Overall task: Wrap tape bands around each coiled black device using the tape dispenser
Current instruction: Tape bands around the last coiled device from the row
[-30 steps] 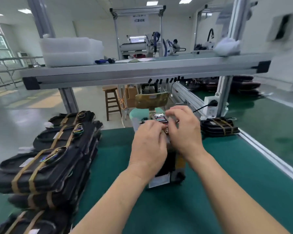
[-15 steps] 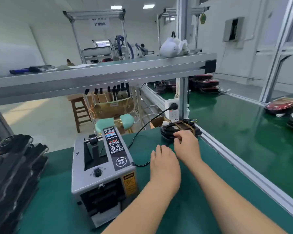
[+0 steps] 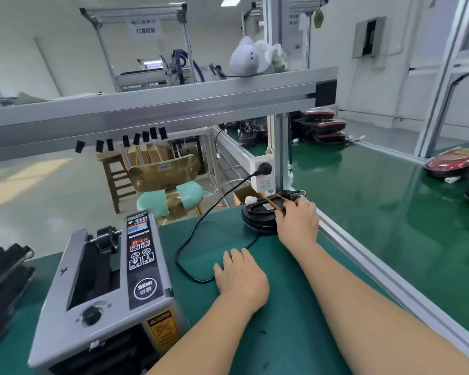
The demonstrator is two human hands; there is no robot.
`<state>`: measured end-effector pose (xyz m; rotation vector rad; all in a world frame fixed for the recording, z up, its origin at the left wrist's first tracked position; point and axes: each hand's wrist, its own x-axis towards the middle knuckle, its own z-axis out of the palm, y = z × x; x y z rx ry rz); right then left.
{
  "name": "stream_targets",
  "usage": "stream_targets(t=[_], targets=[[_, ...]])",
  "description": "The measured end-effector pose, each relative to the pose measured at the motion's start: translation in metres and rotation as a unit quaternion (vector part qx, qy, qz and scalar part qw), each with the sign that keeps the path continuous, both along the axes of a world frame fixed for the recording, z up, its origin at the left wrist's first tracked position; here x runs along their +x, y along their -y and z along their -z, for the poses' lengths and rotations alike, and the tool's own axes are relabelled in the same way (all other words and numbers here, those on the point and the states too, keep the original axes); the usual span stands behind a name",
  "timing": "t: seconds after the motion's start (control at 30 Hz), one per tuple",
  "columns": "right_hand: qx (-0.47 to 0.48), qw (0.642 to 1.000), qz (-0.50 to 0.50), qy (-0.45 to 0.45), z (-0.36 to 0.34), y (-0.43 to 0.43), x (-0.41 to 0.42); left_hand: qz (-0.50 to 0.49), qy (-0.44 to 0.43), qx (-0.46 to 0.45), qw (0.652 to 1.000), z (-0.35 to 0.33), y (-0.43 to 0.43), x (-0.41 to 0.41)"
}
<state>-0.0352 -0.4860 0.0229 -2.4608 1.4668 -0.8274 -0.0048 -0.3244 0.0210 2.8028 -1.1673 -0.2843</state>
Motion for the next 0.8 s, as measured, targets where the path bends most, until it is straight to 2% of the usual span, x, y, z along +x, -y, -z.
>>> stream_targets(t=[0.23,0.37,0.5,0.63,0.8], targets=[[0.058,0.998,0.012,0.014,-0.019,0.005,0.012,-0.008,-0.020,0.001,1.000,0.001,-0.003,0.008],[0.075,0.996,0.010,0.057,-0.015,-0.014,0.004,-0.035,-0.044,-0.010,0.998,0.001,-0.008,0.006],[0.077,0.995,0.013,0.061,-0.009,-0.045,-0.011,-0.049,-0.051,-0.103,0.992,-0.002,-0.018,-0.004],[0.080,0.992,0.013,0.092,-0.004,-0.085,-0.039,-0.070,-0.201,-0.264,0.941,-0.019,-0.029,-0.019],[0.086,0.987,-0.004,0.133,-0.002,-0.142,-0.084,-0.102,-0.299,-0.318,0.894,-0.030,-0.057,-0.038]])
